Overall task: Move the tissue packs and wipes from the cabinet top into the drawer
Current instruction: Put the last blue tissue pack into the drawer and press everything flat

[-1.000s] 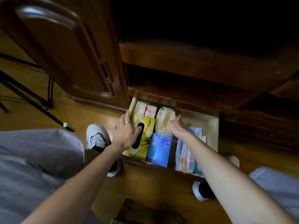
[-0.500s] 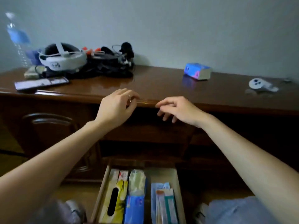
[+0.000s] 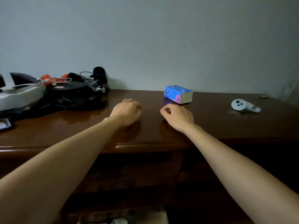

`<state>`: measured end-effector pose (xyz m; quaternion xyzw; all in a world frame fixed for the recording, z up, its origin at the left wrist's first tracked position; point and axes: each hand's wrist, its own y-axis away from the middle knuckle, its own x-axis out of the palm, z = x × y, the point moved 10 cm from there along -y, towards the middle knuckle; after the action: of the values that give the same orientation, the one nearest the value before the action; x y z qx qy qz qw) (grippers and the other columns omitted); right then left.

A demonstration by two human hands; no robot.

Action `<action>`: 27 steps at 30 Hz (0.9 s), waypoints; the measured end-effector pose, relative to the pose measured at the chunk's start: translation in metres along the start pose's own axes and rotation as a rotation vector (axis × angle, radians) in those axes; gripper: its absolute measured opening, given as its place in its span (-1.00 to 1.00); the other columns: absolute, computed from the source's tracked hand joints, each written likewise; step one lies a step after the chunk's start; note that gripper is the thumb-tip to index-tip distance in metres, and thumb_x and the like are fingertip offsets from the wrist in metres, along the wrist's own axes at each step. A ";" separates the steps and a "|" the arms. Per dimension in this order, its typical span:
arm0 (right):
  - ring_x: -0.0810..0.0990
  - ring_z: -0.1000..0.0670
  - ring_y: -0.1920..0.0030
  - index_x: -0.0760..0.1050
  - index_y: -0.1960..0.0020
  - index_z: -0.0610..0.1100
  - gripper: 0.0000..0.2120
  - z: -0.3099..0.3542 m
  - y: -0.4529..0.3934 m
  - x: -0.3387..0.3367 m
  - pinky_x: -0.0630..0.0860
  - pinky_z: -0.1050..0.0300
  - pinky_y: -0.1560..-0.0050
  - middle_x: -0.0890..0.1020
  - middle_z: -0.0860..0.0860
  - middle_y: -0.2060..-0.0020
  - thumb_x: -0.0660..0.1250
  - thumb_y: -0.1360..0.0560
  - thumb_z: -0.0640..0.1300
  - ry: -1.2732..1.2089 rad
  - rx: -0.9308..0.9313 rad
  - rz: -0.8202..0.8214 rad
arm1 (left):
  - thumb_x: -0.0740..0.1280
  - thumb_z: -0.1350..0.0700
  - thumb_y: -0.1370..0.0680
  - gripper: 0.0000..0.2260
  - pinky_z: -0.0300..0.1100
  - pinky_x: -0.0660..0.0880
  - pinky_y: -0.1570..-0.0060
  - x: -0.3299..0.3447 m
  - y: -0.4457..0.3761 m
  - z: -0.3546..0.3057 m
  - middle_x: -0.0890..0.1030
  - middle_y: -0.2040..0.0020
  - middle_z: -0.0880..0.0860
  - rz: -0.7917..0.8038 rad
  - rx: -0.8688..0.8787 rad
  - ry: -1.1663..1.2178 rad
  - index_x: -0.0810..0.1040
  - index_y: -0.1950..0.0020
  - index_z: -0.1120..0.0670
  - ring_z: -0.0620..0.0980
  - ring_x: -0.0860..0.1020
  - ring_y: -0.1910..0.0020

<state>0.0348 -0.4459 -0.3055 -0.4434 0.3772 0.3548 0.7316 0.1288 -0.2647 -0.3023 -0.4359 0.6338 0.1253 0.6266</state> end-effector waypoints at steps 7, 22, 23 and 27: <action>0.18 -0.25 -0.52 0.15 -0.55 0.04 -0.24 -0.073 -0.113 0.009 0.28 -0.25 -0.36 0.18 -0.17 -0.55 0.35 -0.46 0.25 0.141 0.277 -0.224 | 0.12 -0.29 -0.61 -0.50 0.05 0.31 -0.38 0.048 -0.030 0.017 0.49 -0.40 0.03 -0.001 0.048 0.010 0.47 -0.41 -0.04 0.08 0.37 -0.44; 0.49 -0.27 -0.22 0.47 -0.20 -0.11 -0.66 -0.041 -0.145 0.041 0.44 -0.06 -0.27 0.36 -0.18 -0.31 0.42 -0.48 -0.02 0.038 0.113 -0.063 | 0.18 -0.21 -0.64 -0.48 0.03 0.27 -0.41 0.030 -0.022 0.009 0.45 -0.43 0.09 -0.064 0.015 0.057 0.37 -0.49 0.06 0.10 0.34 -0.46; 0.52 -0.26 -0.18 0.52 -0.10 -0.11 -0.76 -0.033 -0.137 0.036 0.46 -0.03 -0.21 0.43 -0.15 -0.27 0.40 -0.49 -0.04 0.037 0.054 -0.073 | 0.19 -0.19 -0.64 -0.48 0.03 0.26 -0.41 0.026 -0.020 0.009 0.44 -0.45 0.10 -0.084 0.001 0.076 0.35 -0.50 0.07 0.11 0.33 -0.46; 0.61 -0.27 0.14 0.47 0.15 -0.05 -0.83 -0.019 -0.097 -0.017 0.43 0.01 0.19 0.66 -0.10 0.22 0.27 -0.46 0.06 -0.057 -0.024 -0.442 | 0.26 -0.14 -0.61 -0.40 0.06 0.18 -0.48 0.013 -0.014 0.019 0.30 -0.55 0.11 -0.202 -0.087 0.217 0.23 -0.58 0.10 0.12 0.24 -0.52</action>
<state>0.1058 -0.5009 -0.2600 -0.5136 0.2458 0.2025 0.7967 0.1539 -0.2643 -0.3117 -0.5351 0.6446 0.0413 0.5444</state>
